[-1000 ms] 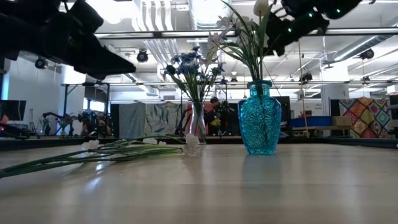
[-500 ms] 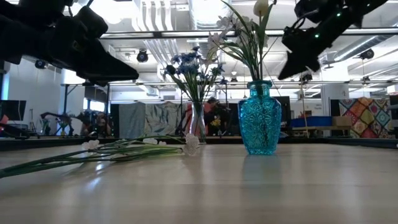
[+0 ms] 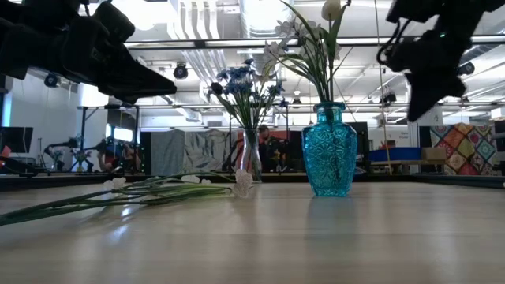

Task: Sort flowers into vase by color
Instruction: Put the white tulip into the blue vase

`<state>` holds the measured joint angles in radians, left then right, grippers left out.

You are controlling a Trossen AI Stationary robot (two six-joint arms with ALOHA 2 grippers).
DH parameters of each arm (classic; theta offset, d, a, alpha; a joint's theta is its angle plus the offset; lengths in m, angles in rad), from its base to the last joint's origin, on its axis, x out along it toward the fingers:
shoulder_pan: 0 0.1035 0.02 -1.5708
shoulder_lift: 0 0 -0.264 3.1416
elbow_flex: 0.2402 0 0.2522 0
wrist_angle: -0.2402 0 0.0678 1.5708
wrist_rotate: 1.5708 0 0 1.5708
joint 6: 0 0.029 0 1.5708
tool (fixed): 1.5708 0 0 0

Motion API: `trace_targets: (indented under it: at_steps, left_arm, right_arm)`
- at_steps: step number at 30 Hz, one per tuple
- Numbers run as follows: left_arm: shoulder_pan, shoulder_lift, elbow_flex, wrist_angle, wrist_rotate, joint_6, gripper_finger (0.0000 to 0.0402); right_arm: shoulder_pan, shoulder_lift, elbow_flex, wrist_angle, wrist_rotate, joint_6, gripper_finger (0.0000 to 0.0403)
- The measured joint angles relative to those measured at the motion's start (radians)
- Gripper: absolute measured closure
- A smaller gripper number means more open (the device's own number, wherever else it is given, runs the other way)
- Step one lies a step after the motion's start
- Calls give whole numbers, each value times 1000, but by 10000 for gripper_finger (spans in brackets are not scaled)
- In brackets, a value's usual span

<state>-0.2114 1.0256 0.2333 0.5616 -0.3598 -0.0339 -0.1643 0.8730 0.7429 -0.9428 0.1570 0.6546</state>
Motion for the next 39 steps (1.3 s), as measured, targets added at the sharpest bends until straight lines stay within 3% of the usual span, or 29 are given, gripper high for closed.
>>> trace_targets:
  at_steps: [5,15,20,26,32,35,39]
  left_arm:
    - [0,-1,0,0,-23,-4,326]
    - [-1,-17,0,18,-23,-32,326]
    - [-1,-19,0,23,-23,-36,326]
    - [-1,-19,0,24,-23,-49,326]
    - [0,-16,0,23,-23,-50,326]
    - [-1,-19,0,22,-23,-39,326]
    - [-1,-19,0,22,-23,-30,326]
  right_arm:
    - [183,9,-4,-137,-27,273,340]
    - [523,94,-47,-122,-158,836,214]
    - [631,202,-78,-65,-255,1076,187]
    - [652,337,-136,120,-334,1113,184]
    - [650,464,-162,195,-370,1133,189]
    - [650,495,-143,190,-373,1123,211]
    - [651,492,-99,175,-337,1069,277]
